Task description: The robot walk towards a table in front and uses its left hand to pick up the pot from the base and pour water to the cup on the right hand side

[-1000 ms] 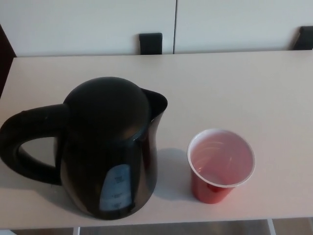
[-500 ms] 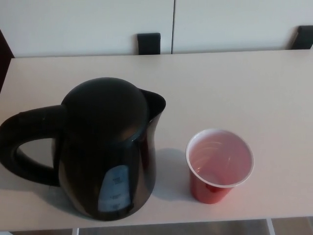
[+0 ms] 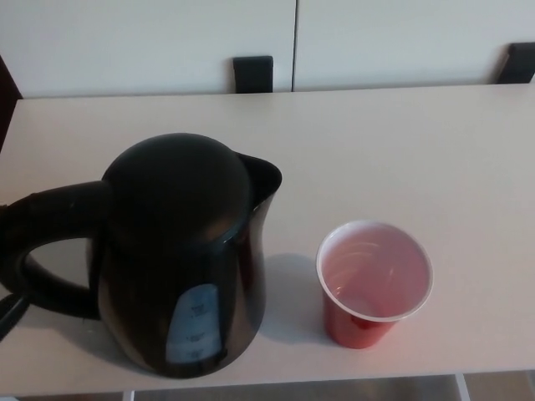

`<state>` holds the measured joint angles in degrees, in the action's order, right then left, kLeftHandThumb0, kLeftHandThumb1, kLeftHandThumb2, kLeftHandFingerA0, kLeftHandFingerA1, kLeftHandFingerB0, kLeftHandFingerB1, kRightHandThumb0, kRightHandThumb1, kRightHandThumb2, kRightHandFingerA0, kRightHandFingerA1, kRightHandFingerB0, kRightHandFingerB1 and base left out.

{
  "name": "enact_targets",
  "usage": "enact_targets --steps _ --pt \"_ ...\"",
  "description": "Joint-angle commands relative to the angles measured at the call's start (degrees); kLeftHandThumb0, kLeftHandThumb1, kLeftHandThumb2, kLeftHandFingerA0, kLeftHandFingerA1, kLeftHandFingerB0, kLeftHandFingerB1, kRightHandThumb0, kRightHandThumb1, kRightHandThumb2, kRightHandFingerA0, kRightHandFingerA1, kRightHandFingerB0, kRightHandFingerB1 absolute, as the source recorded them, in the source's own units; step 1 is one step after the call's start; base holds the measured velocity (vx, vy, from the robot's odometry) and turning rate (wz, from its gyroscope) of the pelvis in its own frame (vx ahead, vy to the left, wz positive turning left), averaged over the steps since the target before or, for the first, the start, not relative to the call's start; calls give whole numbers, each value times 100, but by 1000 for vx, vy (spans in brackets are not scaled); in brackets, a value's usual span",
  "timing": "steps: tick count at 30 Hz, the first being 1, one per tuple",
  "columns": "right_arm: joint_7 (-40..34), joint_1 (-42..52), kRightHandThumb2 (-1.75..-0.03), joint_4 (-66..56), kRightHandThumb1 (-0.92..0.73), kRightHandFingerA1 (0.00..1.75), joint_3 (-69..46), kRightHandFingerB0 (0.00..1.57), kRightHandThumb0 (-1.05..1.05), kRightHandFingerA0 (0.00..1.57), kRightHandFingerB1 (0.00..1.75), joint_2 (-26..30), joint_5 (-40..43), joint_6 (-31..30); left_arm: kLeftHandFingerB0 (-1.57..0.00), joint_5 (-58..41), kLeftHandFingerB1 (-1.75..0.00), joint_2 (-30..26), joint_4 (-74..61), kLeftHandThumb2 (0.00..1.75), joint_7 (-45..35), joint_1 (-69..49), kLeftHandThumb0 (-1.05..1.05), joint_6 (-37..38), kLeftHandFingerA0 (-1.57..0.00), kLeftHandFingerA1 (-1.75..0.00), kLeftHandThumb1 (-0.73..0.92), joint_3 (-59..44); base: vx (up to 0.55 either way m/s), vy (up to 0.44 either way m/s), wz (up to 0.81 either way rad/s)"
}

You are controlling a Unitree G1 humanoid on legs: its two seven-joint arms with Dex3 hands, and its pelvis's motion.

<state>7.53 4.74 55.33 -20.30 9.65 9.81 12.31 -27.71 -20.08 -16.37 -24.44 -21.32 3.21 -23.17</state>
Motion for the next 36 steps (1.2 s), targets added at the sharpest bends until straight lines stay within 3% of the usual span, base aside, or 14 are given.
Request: enact_targets --steps 1,2,3,11,12,13,17,18,20,21,22,34,36 --pt "-10 7 -86 4 -40 59 -56 21 -16 35 54 89 104 -145 0 302 -49 21 103 85 150 105 -10 -170 -3 -50 39 175 0 0 0" --pt "38 -40 -85 90 -39 58 -94 21 -17 31 54 102 147 -163 0 313 -49 27 121 84 155 135 -10 -168 -3 -50 38 211 0 0 0" --pt "40 -60 -56 120 -58 45 -106 31 -22 40 42 105 150 -172 0 311 -49 22 135 85 146 150 -10 -168 -3 -50 39 237 0 0 0" --pt "-86 -130 -57 88 -58 45 -79 33 -21 43 42 96 92 -209 -1 357 -49 30 202 86 222 327 -8 -266 -3 -50 41 359 0 0 0" --pt "-65 -112 -56 54 -58 45 -80 33 -20 43 42 90 101 -203 -11 344 -32 41 206 52 237 338 -13 -286 -15 -39 44 360 0 0 0" --pt "-55 -104 -56 40 -58 45 -80 33 -20 43 42 88 104 -199 -11 340 -32 45 208 52 242 343 -13 -294 -15 -39 44 361 0 0 0" --pt "-62 -86 -57 -50 -59 46 -32 32 -21 43 43 101 50 -142 -11 307 -32 86 293 52 336 484 -13 -377 -16 -39 44 331 0 0 0" --pt "-48 -62 -86 -112 -41 60 -22 23 -17 36 55 89 53 -140 -11 350 -32 80 326 53 362 515 -14 -370 -16 -38 45 324 0 0 0" --pt "-42 -43 -86 -188 -40 60 -23 23 -17 34 55 66 80 -162 -11 372 -32 81 375 53 375 559 -14 -363 -16 -38 45 317 0 0 0" --pt "-87 -18 -57 -291 -60 47 -1 32 -21 43 44 53 56 -198 -12 399 -32 94 431 53 420 624 -14 -360 -16 -38 46 319 0 0 0" --pt "-98 4 -86 -377 -40 59 14 23 -19 34 55 44 49 -244 -13 394 -32 101 450 53 442 654 -14 -374 -17 -39 45 315 0 0 0" --pt "-83 149 -88 -773 -43 60 -21 23 -10 37 54 -55 161 -352 -16 481 -34 252 639 53 613 889 -14 -349 -21 -41 46 327 0 0 0" --pt "-71 80 -88 -708 -42 62 35 23 -12 39 56 -18 88 -290 -20 529 -36 489 655 55 999 1064 -12 -535 -28 -45 51 400 0 0 0"
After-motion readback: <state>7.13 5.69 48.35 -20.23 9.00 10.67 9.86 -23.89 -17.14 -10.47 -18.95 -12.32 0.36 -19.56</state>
